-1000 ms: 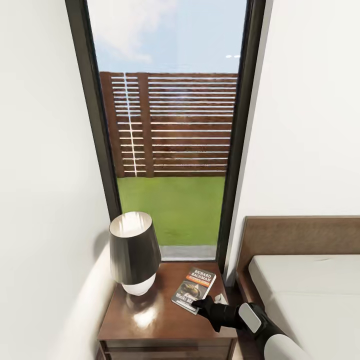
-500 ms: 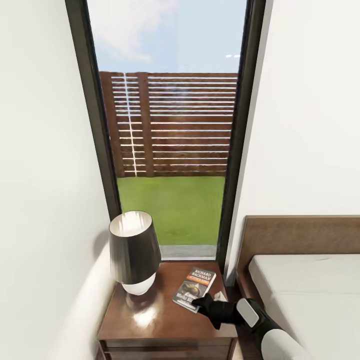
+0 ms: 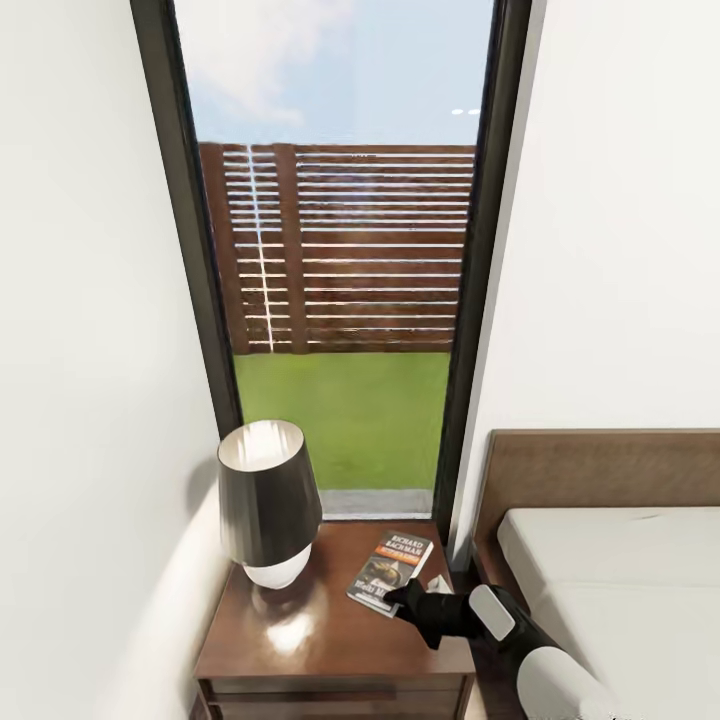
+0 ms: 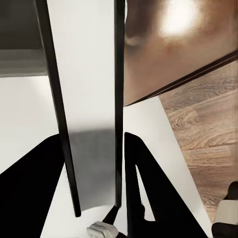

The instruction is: In the bedroom, move the book from the bed onto either nightstand, and place the two sandals side by side next to the bed.

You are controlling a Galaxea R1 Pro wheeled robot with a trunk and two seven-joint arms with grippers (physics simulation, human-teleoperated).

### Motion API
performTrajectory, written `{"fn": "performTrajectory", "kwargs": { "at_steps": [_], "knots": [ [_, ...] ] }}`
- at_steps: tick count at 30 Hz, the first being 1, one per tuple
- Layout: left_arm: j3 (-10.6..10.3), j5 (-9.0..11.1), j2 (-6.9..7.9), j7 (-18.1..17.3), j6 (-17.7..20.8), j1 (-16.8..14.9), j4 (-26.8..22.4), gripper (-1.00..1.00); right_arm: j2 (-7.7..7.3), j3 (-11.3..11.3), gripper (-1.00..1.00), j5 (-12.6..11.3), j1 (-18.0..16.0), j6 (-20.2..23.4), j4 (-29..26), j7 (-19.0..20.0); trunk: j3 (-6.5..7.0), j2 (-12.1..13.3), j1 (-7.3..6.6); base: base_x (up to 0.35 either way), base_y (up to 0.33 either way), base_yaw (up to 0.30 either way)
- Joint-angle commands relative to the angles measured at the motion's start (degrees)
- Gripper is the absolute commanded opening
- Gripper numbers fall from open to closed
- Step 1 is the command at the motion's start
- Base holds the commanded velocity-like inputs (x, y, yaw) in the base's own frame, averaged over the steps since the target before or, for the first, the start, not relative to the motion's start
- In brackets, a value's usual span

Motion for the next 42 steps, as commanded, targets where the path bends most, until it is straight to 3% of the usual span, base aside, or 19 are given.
{"fn": "performTrajectory", "kwargs": {
  "at_steps": [1,11,37,42],
  "knots": [
    [-0.37,0.43,0.02,0.11,-0.19,-0.04,0.04,1.00,0.06,-0.45,-1.00,0.19,-0.14,0.30,-0.09,-0.26,-0.25,-0.46,0.23,0.000,0.000,0.000],
    [-0.37,0.43,0.03,0.11,-0.19,-0.04,0.04,1.00,0.16,-0.45,-1.00,-0.23,-0.81,0.35,-0.18,-1.66,-0.43,-0.86,0.45,0.000,0.000,0.000],
    [-0.37,0.43,0.03,0.11,-0.19,-0.04,0.04,1.00,0.38,-0.45,-1.00,-0.22,-1.26,0.32,0.26,-3.04,-5.10,-11.29,6.16,0.000,0.000,0.000],
    [-0.37,0.43,0.03,0.11,-0.19,-0.04,0.04,1.00,0.39,-0.45,-1.00,-0.22,-1.26,0.31,0.30,-3.07,-5.10,-11.29,6.16,0.000,0.000,0.000]
  ]
}}
